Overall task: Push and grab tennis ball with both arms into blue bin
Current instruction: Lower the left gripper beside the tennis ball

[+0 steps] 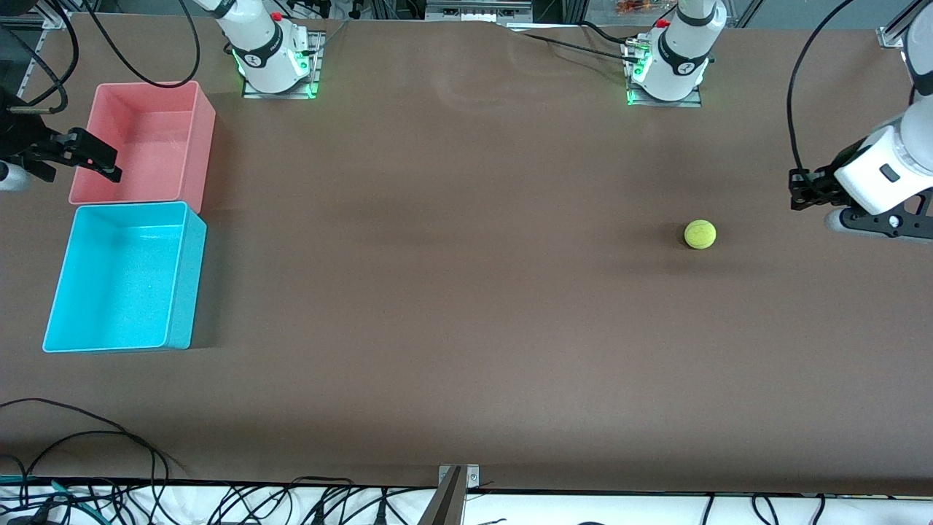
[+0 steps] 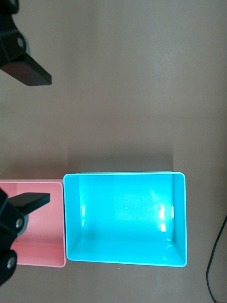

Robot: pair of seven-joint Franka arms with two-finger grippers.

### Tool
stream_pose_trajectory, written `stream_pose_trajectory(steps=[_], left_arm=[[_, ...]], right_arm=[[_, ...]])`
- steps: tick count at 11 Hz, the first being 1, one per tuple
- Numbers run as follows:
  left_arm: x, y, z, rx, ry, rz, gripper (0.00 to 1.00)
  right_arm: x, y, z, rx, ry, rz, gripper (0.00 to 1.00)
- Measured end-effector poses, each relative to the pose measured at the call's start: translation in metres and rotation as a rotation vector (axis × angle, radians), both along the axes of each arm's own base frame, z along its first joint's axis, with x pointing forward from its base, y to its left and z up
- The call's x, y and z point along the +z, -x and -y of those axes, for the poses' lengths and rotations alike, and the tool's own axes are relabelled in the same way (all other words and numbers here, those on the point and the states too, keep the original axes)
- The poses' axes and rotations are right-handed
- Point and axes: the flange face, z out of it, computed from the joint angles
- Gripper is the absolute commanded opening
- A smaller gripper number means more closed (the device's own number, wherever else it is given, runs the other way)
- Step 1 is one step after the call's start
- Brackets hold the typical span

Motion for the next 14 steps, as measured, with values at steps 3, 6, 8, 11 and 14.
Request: stream_pose_trajectory(steps=[3, 6, 8, 11, 14], left_arm=[[-0.010, 0.001, -0.055, -0.296, 0.054, 0.022, 0.00], [-0.062, 0.015, -0.090, -0.697, 0.053, 0.127, 0.00], [-0.094, 0.029, -0.115, -0.962, 0.088, 0.100, 0.00], [-0.123, 0.038, -0.115, -1.239, 0.134, 0.027, 0.00], [-0.151, 0.030, -0.092, -1.481, 0.142, -0.022, 0.00]], right_arm=[[-0.002, 0.003, 0.001, -0.002, 0.000, -0.025, 1.00], [-0.002, 0.003, 0.001, -0.003, 0.000, -0.029, 1.00], [-0.003, 0.003, 0.002, -0.005, 0.000, -0.031, 1.00], [-0.003, 0.004, 0.006, -0.011, -0.001, -0.032, 1.00], [-0.002, 0.004, 0.006, -0.012, -0.001, -0.033, 1.00]])
